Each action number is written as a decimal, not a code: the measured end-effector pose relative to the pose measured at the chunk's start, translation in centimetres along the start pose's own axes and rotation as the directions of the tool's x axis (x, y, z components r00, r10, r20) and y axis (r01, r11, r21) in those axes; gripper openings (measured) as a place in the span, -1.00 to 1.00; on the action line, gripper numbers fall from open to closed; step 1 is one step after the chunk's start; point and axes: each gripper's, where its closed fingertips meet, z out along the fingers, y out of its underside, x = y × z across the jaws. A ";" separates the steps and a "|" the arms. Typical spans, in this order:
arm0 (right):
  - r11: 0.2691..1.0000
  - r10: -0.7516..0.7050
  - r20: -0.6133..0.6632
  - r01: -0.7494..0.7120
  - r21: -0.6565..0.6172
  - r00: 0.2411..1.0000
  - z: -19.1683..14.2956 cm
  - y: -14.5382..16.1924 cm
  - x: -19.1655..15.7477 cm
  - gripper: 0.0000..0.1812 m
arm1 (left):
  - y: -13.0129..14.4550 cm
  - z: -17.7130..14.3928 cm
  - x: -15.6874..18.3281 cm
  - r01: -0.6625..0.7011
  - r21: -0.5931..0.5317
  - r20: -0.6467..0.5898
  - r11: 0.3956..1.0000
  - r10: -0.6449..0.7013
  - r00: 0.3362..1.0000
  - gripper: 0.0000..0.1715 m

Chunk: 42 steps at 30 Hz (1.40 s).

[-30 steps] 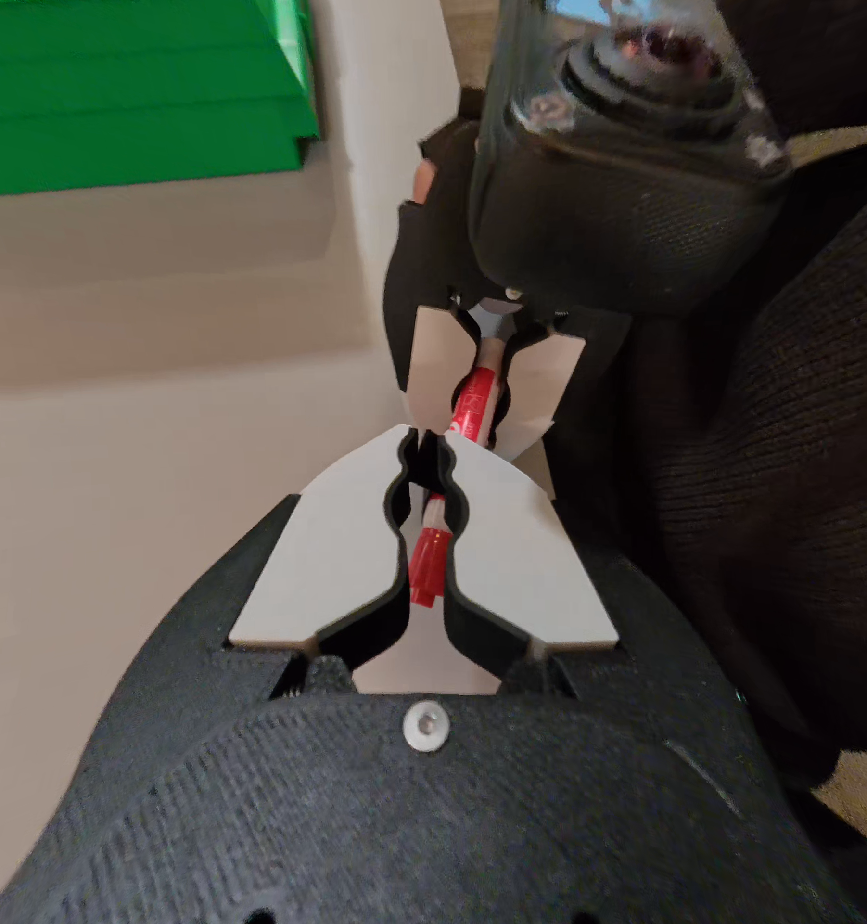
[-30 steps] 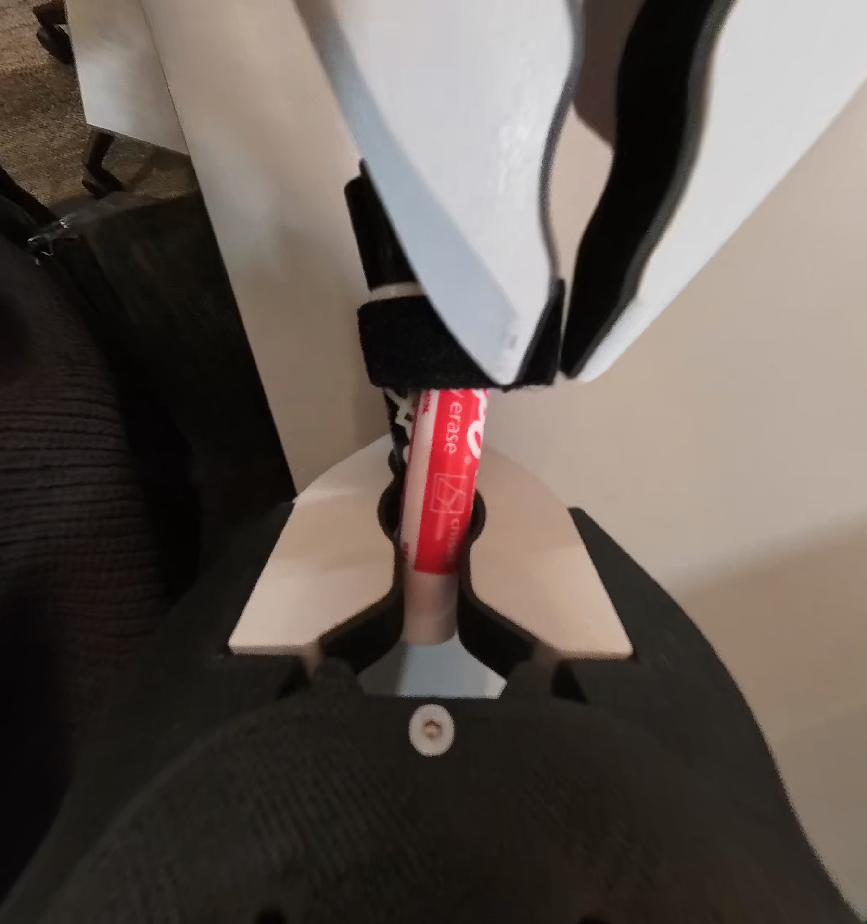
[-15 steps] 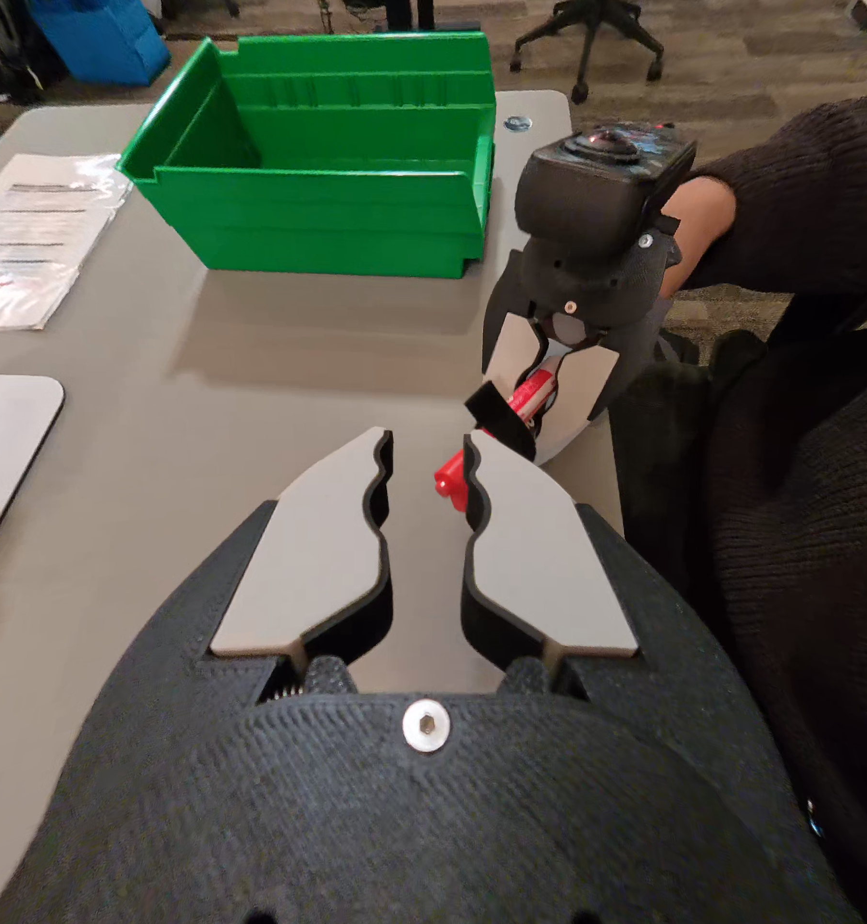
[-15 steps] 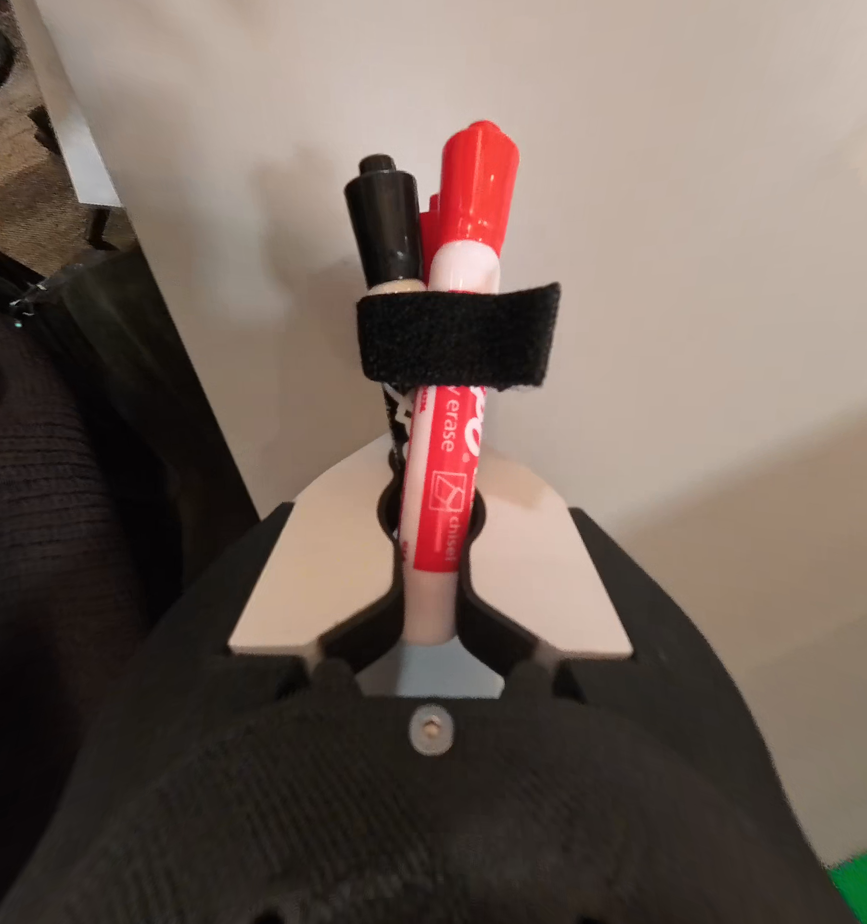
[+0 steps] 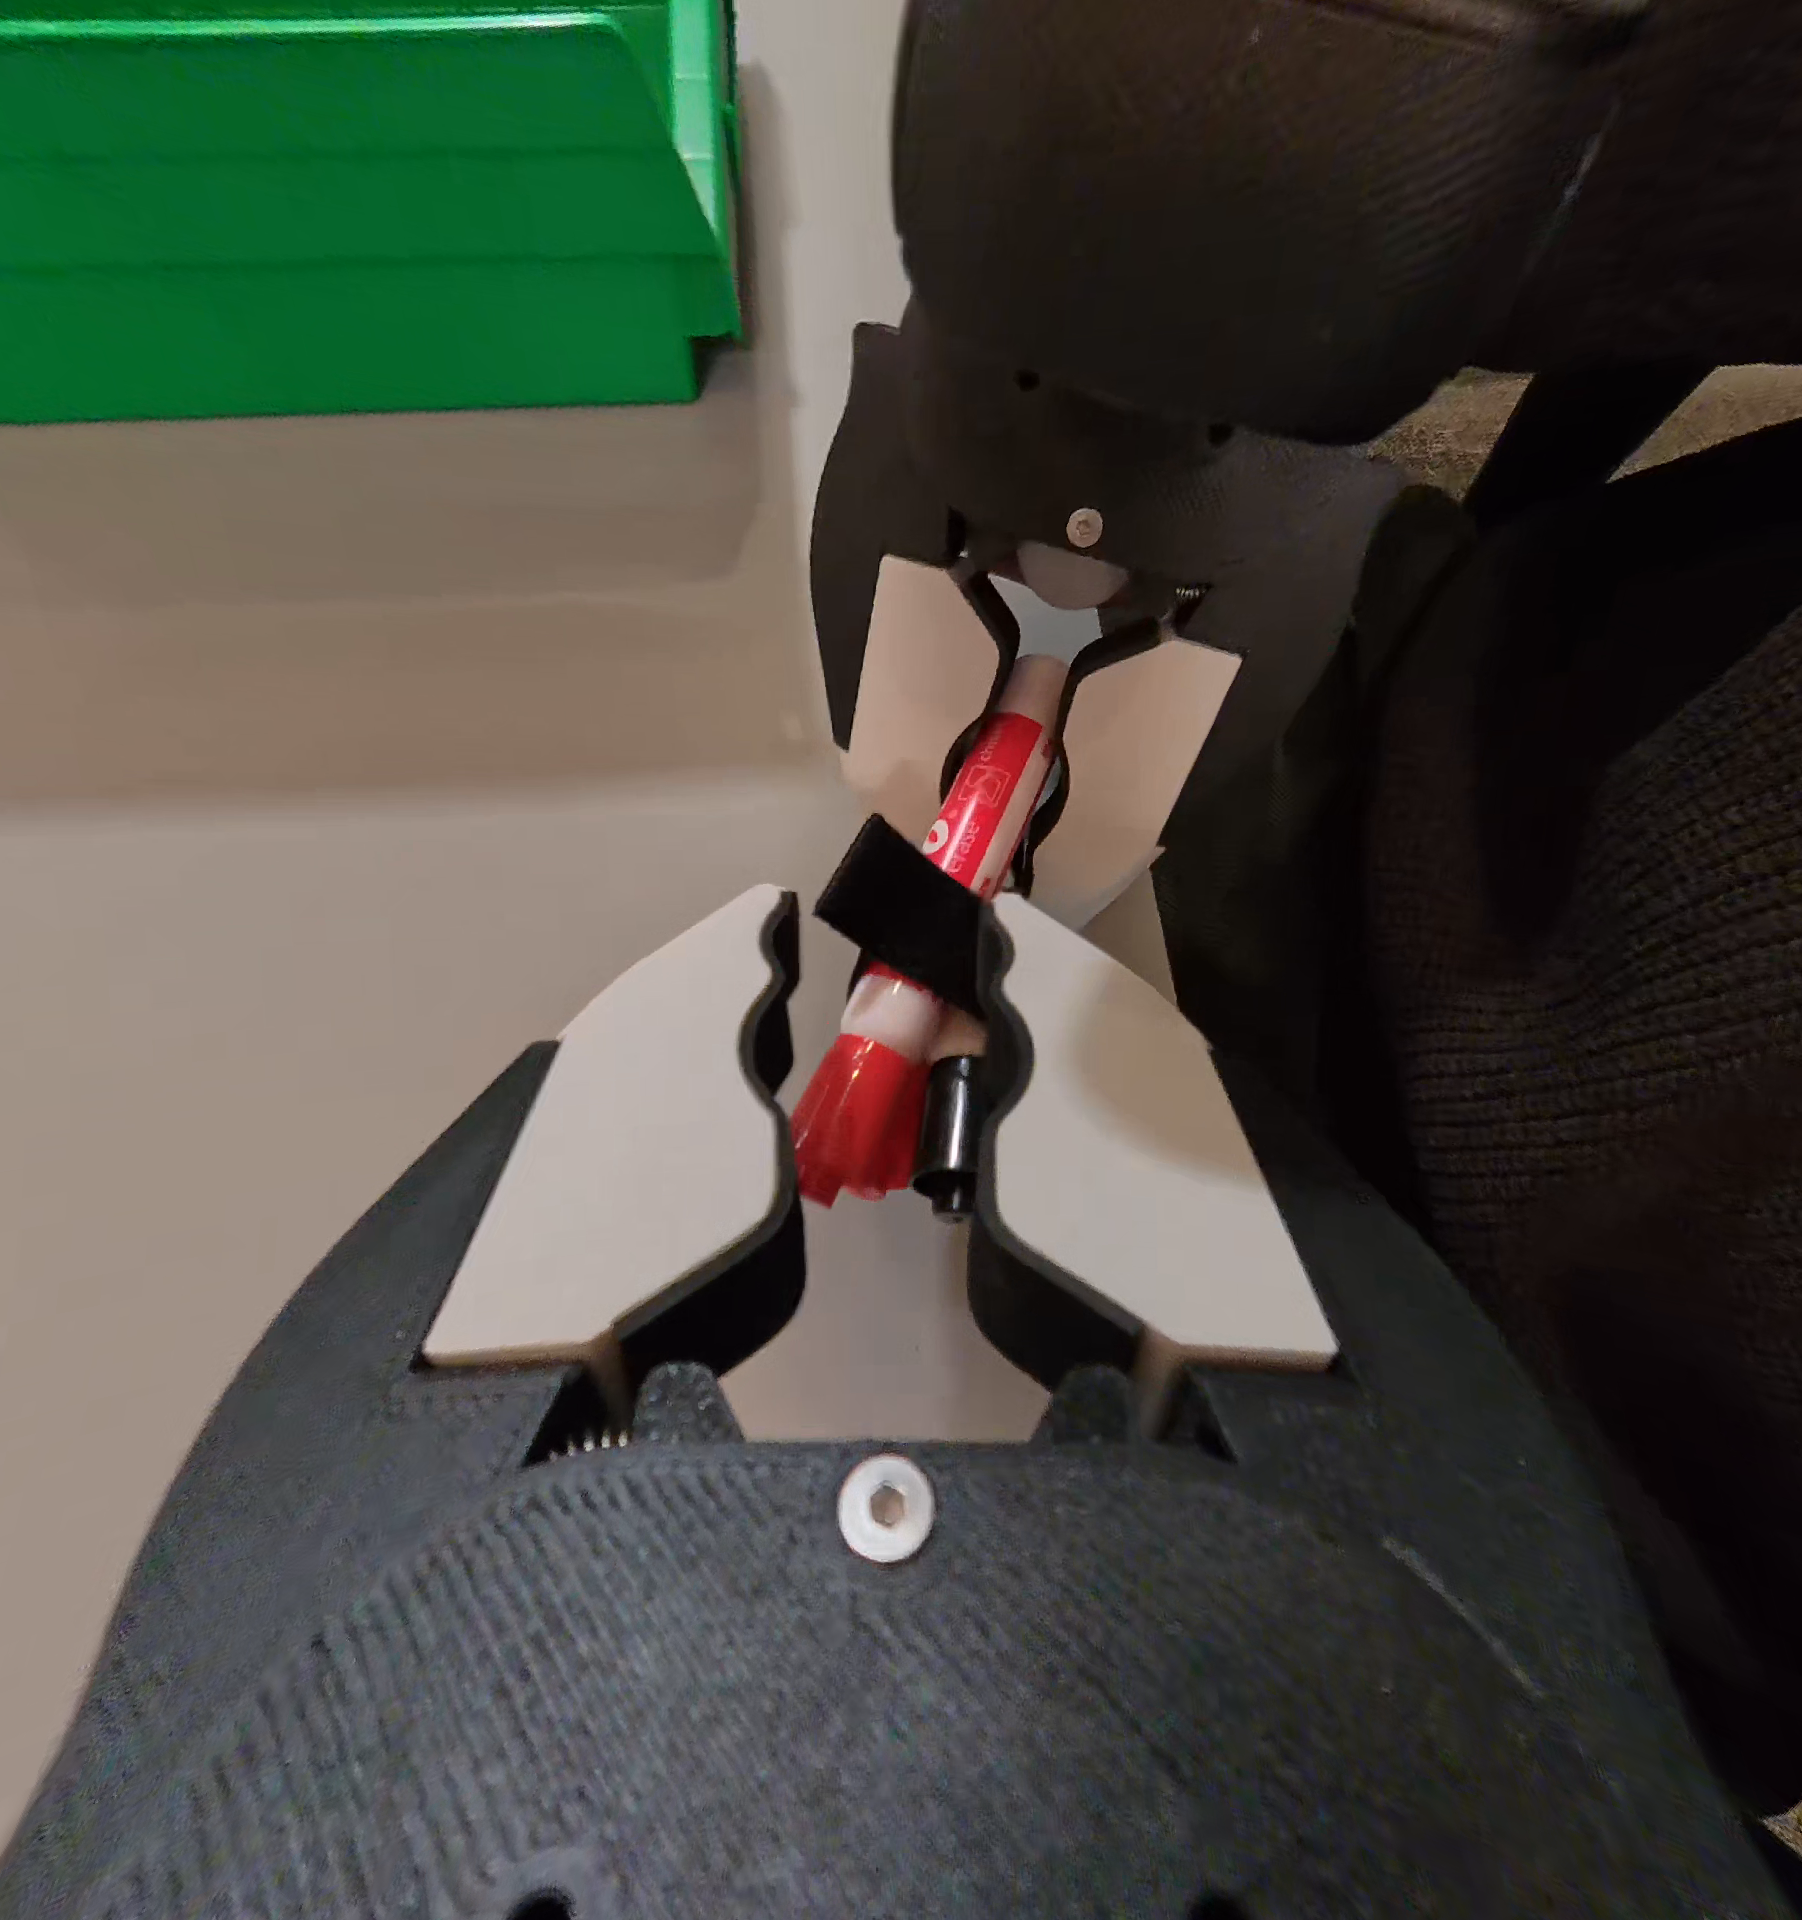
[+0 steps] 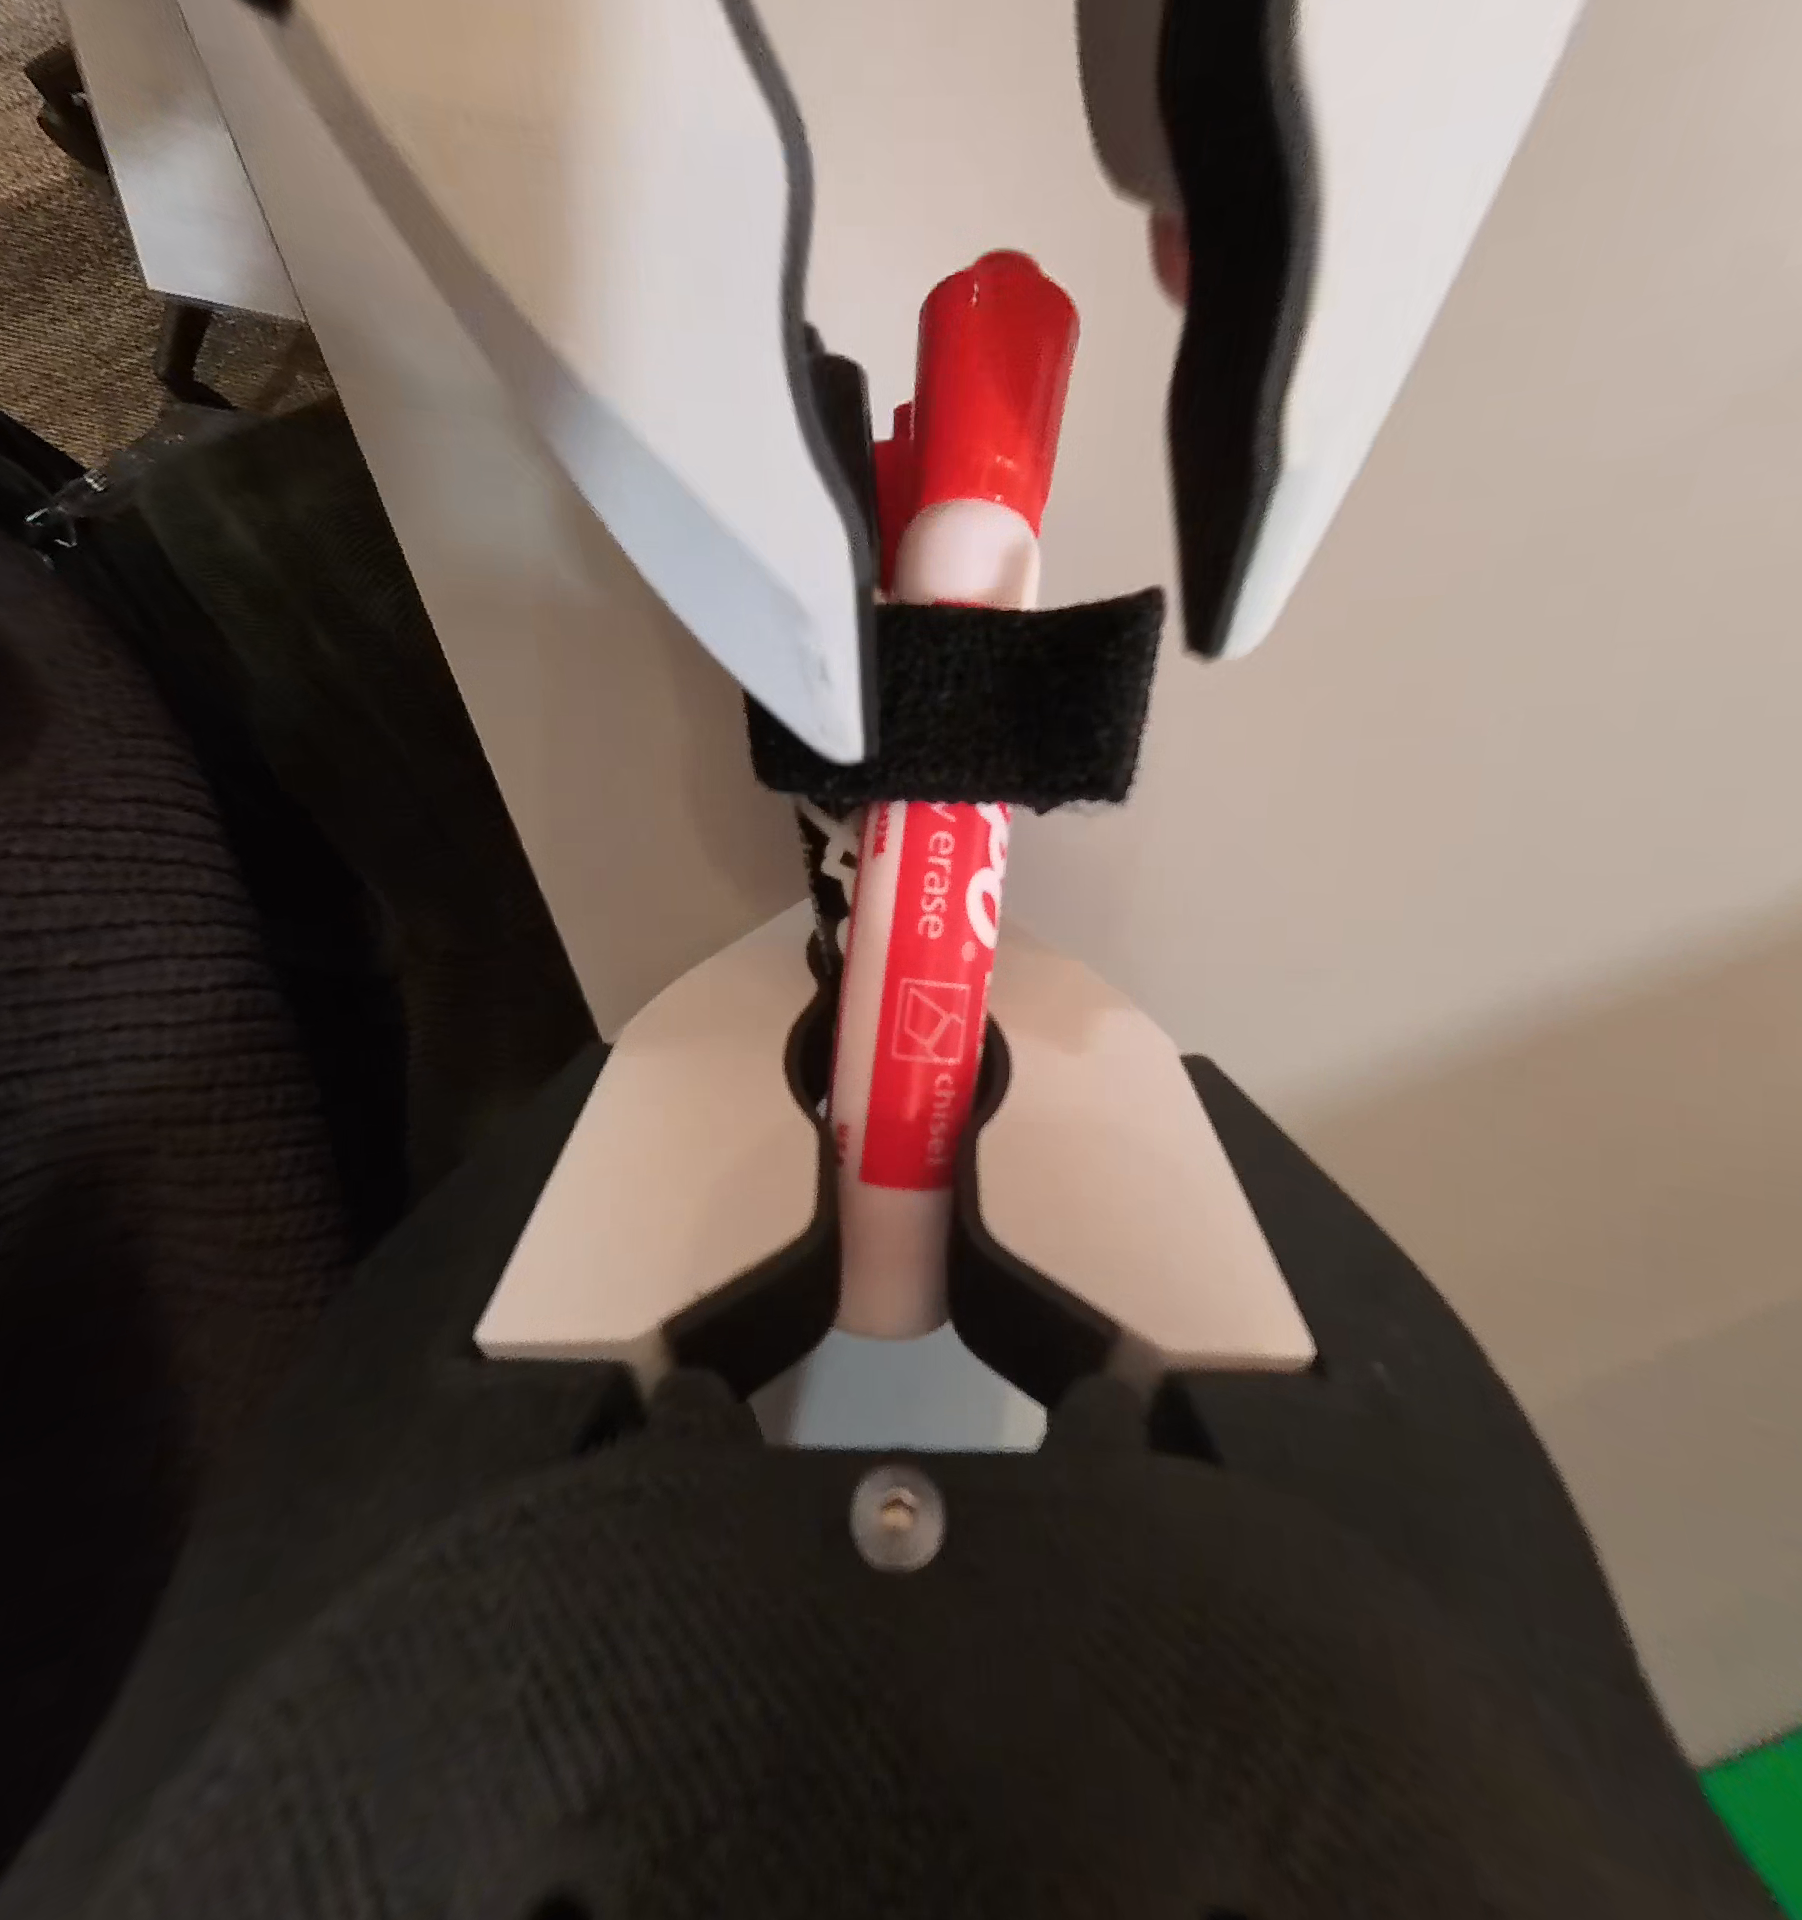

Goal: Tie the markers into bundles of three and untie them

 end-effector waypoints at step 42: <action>0.940 0.335 -0.022 -0.332 0.080 0.942 -4.0 2.1 1.7 -0.77 | -17.5 -7.5 -10.9 -0.051 0.529 0.373 0.847 -0.178 0.911 -0.97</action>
